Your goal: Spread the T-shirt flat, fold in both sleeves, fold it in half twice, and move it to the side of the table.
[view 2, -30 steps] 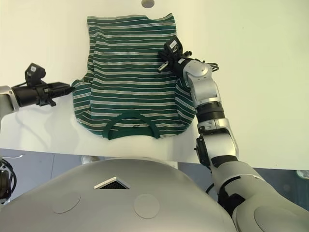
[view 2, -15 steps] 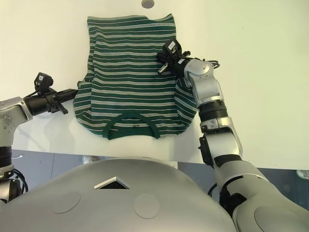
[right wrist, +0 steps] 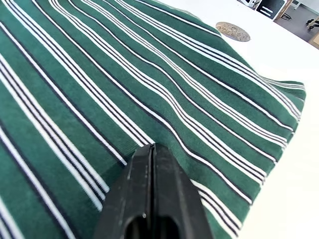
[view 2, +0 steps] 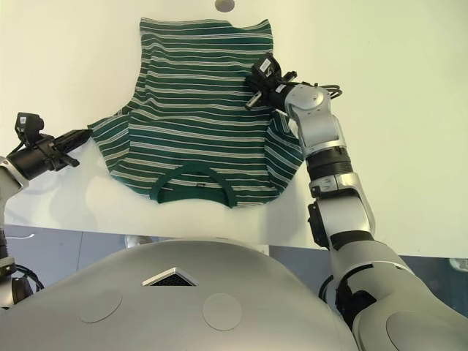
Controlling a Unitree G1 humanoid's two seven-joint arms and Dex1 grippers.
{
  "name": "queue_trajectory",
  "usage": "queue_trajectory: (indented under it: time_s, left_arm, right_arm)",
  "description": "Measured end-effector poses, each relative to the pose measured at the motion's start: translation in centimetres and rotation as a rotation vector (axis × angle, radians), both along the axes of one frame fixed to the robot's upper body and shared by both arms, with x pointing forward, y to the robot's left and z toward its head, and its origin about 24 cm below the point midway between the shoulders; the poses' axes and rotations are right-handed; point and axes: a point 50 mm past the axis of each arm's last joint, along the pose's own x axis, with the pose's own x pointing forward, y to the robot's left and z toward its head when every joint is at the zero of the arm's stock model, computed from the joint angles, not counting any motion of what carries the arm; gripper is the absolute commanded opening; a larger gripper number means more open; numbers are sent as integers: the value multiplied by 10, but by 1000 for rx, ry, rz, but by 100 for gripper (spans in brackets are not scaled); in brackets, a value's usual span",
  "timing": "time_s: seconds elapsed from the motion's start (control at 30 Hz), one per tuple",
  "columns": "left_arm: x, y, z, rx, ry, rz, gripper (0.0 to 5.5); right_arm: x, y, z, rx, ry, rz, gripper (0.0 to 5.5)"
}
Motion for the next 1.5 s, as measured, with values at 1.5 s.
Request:
queue_trajectory:
  time_s: [1.5]
  left_arm:
    - [-16,-86,36,245,-103,-489,70]
  right_arm:
    - [-124,-89,53,153,448,-13,1]
